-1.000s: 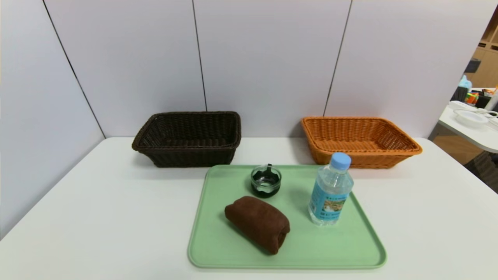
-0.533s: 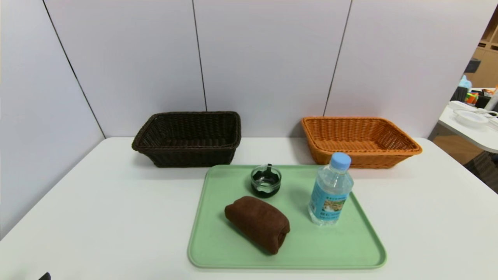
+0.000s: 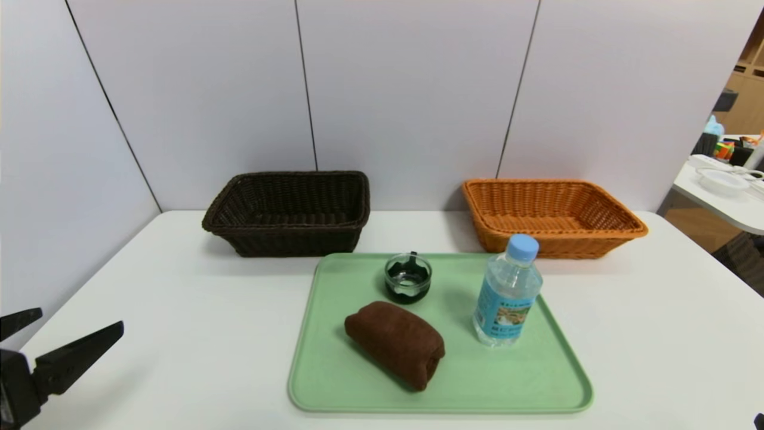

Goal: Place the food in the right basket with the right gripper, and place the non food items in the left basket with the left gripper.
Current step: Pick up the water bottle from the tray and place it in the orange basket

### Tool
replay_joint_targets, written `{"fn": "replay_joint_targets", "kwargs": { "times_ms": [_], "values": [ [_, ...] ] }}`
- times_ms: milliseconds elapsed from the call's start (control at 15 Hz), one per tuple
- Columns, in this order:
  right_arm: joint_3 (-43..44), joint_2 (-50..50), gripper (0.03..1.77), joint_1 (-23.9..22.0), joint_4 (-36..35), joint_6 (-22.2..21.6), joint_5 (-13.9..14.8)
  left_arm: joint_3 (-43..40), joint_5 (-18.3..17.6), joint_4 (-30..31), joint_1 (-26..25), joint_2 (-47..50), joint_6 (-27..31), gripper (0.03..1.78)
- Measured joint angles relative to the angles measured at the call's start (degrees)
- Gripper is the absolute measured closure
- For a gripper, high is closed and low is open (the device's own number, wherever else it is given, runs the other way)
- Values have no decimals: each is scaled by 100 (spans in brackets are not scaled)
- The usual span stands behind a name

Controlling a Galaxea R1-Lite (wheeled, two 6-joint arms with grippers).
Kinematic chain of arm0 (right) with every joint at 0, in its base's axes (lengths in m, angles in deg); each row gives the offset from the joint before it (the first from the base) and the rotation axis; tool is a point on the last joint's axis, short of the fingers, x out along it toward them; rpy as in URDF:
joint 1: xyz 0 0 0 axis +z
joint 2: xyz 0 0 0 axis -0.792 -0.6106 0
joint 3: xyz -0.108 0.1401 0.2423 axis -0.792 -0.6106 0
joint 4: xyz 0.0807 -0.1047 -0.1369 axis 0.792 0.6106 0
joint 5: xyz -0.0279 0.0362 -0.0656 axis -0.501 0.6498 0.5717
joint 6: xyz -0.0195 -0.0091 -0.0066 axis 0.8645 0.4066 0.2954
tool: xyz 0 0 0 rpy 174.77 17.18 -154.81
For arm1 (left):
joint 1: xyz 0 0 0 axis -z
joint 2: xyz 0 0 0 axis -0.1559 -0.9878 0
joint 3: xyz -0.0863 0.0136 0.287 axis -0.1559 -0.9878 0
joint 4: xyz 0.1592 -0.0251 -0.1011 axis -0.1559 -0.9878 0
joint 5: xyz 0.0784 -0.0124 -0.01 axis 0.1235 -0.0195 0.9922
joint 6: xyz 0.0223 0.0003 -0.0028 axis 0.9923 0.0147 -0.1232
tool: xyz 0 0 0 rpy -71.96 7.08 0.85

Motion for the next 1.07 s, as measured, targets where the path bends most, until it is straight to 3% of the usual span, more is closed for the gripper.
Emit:
{"fn": "replay_joint_targets", "kwargs": {
  "times_ms": [467, 667, 1067],
  "values": [
    [705, -1587, 10, 146, -68, 83, -1039, 418, -49, 1306, 39, -1701, 107, 12],
    [901, -2065, 10, 463, -85, 90, -1080, 485, -63, 1830, 204, -2238, 137, 12],
    [1122, -2933, 10, 772, -631, 261, -1006, 592, -74, 1868, 549, -2647, 126, 12]
  ]
}}
